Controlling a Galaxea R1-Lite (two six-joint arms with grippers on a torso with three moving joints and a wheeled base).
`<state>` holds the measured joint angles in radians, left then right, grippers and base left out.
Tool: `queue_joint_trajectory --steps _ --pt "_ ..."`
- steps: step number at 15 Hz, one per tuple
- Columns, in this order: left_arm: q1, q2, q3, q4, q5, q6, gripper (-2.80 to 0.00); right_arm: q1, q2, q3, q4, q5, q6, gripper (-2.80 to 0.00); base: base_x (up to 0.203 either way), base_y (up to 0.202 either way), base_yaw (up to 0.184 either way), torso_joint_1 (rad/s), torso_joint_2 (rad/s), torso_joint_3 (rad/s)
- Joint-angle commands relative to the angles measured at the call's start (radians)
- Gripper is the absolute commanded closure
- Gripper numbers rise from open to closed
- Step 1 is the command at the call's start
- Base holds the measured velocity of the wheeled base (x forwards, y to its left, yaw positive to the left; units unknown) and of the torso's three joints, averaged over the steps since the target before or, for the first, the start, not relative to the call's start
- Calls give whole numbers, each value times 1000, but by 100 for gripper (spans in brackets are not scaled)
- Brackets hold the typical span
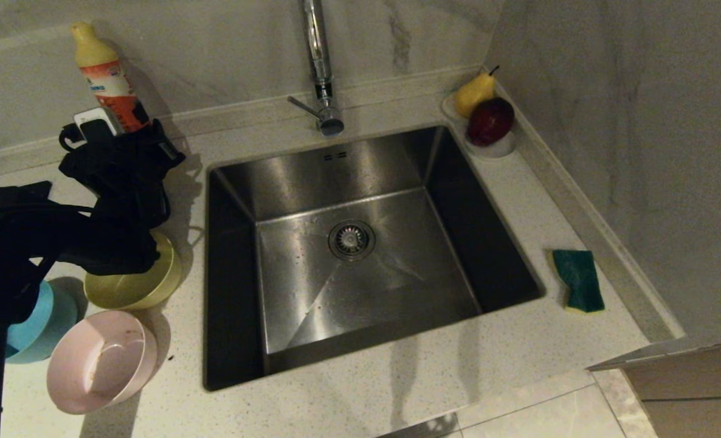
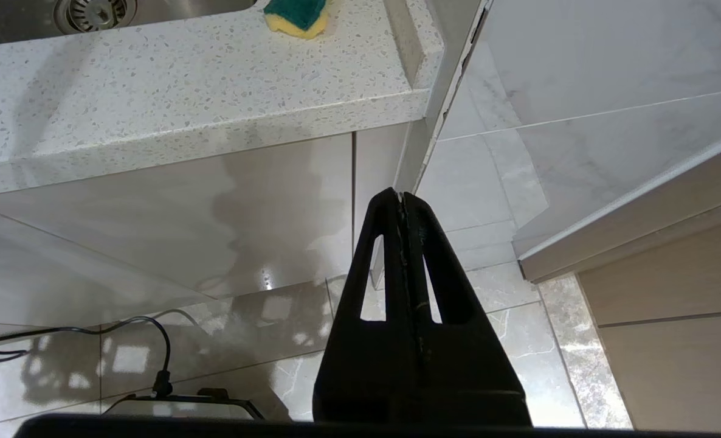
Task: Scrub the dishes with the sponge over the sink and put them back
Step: Place the dish soap on the table
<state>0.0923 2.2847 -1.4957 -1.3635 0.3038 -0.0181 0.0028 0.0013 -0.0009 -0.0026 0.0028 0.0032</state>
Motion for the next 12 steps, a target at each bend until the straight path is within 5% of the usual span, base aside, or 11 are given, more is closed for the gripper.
queue_joint_trajectory --steps 1,12 --pt "3 -9 13 -6 3 1 0 1 0 0 0 0 0 0 0 0 0 0 0 0" --pt "12 10 -75 3 1 -11 0 2 0 1 0 0 0 0 0 0 0 0 0 0"
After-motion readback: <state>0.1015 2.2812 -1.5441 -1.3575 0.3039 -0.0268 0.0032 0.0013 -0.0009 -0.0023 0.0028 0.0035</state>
